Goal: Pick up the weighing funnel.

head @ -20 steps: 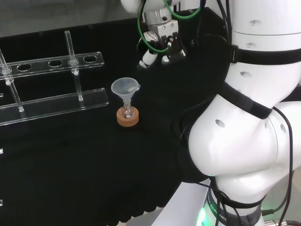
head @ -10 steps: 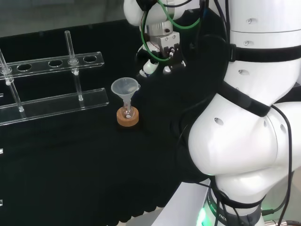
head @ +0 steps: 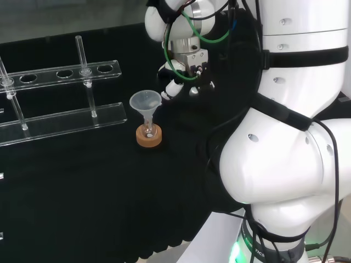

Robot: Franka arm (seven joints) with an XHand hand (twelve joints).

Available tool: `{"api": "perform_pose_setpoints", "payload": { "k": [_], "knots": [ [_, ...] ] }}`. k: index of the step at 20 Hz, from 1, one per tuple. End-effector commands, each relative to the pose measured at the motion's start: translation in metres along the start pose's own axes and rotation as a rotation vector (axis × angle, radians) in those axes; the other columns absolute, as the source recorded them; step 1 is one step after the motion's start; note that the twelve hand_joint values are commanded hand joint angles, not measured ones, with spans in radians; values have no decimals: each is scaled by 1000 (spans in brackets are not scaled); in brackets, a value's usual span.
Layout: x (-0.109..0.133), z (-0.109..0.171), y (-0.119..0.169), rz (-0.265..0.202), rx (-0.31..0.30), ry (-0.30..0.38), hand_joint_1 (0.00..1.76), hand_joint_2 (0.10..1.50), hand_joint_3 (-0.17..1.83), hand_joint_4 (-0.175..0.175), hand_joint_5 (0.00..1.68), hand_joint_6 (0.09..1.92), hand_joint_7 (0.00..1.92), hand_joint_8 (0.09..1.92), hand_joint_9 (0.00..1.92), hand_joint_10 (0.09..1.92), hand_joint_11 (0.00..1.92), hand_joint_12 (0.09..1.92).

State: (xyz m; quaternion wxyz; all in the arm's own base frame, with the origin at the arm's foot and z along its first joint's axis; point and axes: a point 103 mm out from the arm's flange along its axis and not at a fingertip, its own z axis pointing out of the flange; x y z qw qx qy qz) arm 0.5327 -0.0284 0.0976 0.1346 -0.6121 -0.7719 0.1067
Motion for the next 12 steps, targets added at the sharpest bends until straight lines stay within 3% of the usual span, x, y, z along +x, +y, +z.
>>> {"api": "perform_pose_setpoints", "payload": {
  "k": [1,12],
  "knots": [
    [10,5,8,11,-5,-28,723,659,417,-31,492,545,537,696,840,480,588,1255],
    [18,12,13,19,4,-53,748,658,418,-26,507,678,541,702,841,484,591,1255]
  ]
}}
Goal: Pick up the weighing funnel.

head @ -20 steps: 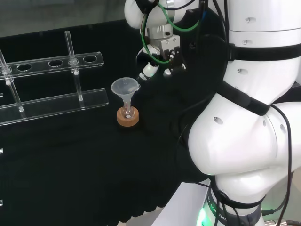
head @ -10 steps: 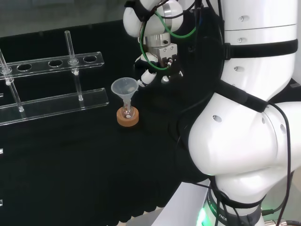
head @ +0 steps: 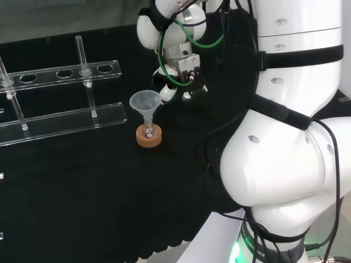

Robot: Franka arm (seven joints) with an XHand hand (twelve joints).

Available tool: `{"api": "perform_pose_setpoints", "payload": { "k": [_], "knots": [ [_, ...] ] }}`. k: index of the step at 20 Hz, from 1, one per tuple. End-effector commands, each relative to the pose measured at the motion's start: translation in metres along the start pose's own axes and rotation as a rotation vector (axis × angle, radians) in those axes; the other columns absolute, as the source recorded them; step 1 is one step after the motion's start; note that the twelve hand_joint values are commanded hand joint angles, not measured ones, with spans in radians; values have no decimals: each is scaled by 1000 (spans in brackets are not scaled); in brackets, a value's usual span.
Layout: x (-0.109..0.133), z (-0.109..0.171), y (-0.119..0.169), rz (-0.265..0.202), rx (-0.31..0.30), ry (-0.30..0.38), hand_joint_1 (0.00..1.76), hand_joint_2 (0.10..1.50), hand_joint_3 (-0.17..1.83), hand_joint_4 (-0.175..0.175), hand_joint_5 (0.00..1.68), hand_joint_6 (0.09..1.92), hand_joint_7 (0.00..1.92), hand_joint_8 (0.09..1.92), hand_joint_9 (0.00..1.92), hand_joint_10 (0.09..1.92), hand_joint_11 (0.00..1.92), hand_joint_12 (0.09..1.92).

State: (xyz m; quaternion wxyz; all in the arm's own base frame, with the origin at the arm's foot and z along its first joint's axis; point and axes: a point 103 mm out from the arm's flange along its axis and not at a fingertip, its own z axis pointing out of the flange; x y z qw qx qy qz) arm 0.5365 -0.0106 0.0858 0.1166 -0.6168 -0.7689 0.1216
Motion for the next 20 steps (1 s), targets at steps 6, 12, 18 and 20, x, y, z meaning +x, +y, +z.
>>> {"api": "perform_pose_setpoints", "payload": {
  "k": [6,12,18,20],
  "knots": [
    [3,2,2,-8,2,-3,752,657,419,-23,540,753,543,704,841,486,592,1255],
    [6,4,1,-9,2,-15,753,656,420,-23,543,779,543,706,841,488,592,1255],
    [15,8,3,-15,13,-19,754,655,421,-23,541,794,541,707,841,489,593,1256],
    [16,9,5,-13,14,-21,754,655,422,-23,541,798,540,708,841,489,593,1256]
  ]
}}
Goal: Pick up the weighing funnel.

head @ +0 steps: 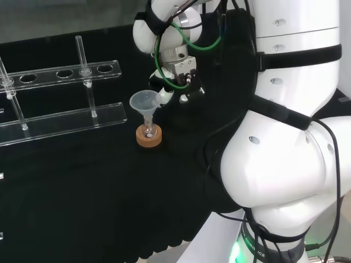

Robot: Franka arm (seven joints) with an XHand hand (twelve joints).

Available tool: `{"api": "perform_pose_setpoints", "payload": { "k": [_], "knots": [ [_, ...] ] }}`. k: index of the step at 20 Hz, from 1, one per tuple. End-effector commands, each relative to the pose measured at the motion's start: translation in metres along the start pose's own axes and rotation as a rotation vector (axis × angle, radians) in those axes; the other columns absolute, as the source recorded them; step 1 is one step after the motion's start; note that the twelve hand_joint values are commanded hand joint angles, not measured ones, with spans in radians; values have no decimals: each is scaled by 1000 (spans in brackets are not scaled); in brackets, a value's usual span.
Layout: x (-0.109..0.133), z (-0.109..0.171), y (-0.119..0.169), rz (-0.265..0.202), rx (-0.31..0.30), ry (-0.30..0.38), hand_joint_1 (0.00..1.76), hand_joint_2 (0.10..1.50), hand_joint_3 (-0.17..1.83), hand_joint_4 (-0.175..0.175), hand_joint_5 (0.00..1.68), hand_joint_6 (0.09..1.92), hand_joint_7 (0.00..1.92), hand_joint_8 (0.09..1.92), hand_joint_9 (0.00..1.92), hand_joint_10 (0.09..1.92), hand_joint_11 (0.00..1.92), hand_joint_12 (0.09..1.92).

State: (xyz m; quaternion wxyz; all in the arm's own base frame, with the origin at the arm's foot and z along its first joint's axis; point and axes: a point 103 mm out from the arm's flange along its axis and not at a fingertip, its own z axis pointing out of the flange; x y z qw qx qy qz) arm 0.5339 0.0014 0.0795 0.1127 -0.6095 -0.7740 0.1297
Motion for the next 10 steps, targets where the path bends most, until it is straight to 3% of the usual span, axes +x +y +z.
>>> {"api": "perform_pose_setpoints", "payload": {
  "k": [1,10],
  "knots": [
    [5,3,3,2,8,-4,754,655,422,-23,544,801,540,708,841,489,593,1256],
    [5,7,9,38,11,-32,766,655,425,-21,586,830,537,710,839,490,592,1256]
  ]
}}
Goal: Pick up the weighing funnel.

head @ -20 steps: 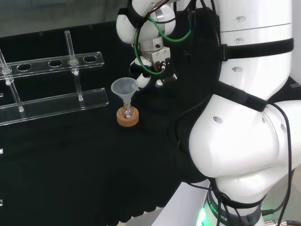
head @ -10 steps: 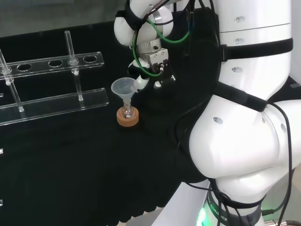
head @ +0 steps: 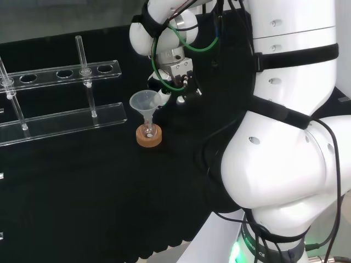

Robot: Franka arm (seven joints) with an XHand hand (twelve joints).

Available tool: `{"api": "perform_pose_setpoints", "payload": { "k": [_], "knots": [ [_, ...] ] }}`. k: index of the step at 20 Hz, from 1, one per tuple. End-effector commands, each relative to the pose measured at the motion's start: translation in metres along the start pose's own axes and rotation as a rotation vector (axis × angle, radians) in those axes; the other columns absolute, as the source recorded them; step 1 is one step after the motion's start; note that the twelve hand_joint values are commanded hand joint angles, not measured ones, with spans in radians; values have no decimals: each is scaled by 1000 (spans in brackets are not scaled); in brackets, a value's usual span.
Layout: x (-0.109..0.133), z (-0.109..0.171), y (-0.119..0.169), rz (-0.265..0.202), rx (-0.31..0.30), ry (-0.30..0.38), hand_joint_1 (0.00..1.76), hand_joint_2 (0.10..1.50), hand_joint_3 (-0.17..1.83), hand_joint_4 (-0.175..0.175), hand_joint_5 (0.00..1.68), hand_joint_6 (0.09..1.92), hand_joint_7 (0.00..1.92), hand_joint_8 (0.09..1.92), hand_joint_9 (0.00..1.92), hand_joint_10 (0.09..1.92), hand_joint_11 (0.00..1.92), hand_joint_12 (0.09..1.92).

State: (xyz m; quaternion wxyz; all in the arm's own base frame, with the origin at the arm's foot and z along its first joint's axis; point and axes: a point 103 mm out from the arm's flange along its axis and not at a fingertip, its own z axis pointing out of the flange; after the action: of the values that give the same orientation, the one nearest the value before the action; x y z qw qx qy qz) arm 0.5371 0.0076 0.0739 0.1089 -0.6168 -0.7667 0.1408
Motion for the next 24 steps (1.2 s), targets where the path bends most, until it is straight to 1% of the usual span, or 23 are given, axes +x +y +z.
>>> {"api": "perform_pose_setpoints", "payload": {
  "k": [1,10,24],
  "knots": [
    [-1,4,3,17,-2,-17,769,655,425,-20,589,833,537,710,838,491,592,1256],
    [-1,6,7,32,5,-25,803,657,432,-16,633,853,535,713,836,493,590,1256],
    [0,11,13,33,9,-29,847,662,478,-1,743,844,541,721,839,502,595,1255]
  ]
}}
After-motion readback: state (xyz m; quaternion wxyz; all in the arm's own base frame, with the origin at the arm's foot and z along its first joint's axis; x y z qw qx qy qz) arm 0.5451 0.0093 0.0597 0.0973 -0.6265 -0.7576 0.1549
